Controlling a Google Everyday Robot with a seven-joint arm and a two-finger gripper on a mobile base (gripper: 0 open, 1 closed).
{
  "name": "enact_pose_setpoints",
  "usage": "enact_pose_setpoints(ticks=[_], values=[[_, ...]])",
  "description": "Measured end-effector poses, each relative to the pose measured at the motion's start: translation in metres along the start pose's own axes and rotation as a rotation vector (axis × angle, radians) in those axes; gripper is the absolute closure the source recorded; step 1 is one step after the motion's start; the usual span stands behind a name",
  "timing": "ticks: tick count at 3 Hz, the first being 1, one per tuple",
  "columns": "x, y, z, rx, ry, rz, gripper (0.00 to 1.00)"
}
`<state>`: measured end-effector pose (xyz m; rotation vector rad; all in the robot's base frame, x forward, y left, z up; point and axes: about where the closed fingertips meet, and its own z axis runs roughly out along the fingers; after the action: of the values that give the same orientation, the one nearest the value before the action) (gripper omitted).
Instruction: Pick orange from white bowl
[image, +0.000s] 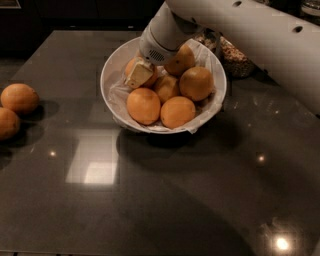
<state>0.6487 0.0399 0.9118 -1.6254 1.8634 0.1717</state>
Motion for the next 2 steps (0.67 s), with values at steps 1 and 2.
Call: enact_pose_setpoints(ticks=[1,2], values=[[-0.004,0.000,-0.003,0.001,-0.022,0.002,1.00],[-0.016,0.000,-0.026,0.010,-0.109,0.005,1.00]])
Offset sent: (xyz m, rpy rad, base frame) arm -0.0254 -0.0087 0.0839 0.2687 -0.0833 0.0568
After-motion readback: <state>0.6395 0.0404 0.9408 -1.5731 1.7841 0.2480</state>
